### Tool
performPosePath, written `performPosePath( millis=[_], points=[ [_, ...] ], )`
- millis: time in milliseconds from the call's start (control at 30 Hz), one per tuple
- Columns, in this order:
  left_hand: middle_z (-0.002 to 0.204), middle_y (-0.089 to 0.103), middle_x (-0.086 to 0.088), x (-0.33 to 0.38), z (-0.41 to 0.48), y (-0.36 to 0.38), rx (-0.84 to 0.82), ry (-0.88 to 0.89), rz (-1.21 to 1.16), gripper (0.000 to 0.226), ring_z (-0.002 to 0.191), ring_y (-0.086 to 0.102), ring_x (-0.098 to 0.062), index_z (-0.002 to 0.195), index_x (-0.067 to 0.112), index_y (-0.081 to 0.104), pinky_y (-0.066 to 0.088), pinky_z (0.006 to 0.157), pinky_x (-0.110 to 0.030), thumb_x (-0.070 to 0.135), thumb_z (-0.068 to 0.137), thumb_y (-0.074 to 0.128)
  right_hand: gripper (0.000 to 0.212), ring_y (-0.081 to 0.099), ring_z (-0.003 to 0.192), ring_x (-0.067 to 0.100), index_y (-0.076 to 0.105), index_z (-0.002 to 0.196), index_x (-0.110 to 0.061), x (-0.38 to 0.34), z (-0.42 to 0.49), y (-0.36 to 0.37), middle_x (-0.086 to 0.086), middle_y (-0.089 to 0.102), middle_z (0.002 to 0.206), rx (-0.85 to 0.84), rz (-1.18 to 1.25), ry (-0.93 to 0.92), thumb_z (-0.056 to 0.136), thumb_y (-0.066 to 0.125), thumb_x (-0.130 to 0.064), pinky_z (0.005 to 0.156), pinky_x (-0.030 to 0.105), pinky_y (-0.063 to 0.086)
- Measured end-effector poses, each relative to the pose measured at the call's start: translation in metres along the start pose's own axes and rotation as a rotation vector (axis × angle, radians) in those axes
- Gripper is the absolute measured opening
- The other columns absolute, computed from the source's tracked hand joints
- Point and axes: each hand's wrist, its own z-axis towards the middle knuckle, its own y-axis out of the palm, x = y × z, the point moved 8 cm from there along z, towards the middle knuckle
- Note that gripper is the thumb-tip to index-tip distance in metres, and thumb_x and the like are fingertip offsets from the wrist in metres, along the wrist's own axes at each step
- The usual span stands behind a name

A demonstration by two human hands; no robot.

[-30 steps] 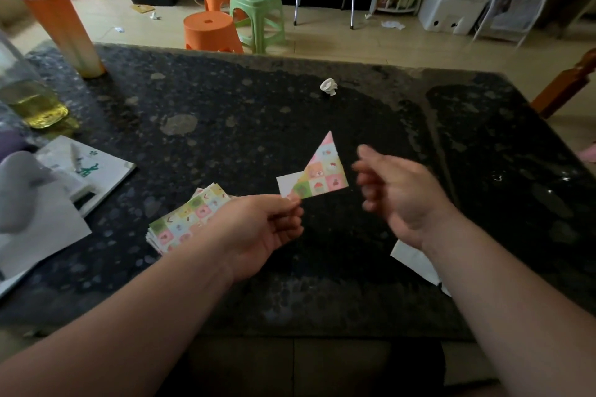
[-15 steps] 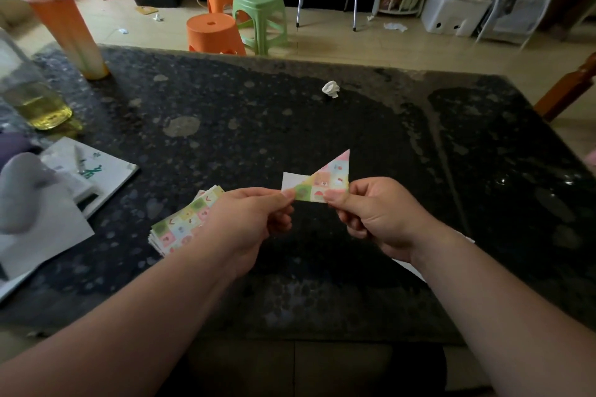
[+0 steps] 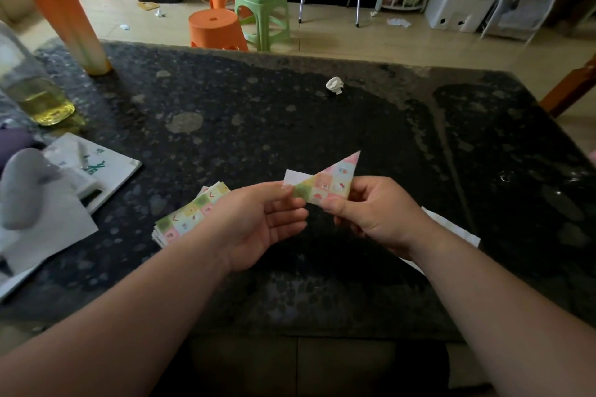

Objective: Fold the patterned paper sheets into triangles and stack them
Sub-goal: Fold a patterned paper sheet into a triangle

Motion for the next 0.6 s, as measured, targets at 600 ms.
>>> performPosePath(
  millis=[600],
  points=[
    [0.105, 0.075, -0.021, -0.002, 0.011, -0.016, 0.081, 0.079, -0.003, 0.016, 0.093, 0.076, -0.031, 0.111, 0.000, 0.066, 0.063, 0.076, -0.038, 0.004, 0.096, 0.065, 0.041, 0.071, 0.069, 0.017, 0.077, 0.083, -0.008, -0.002, -0.005, -0.015, 0.004, 0.078, 0.081, 0.075, -0.043, 0.000, 0.103, 0.057, -0.038, 0.061, 0.031, 0.054]
  ],
)
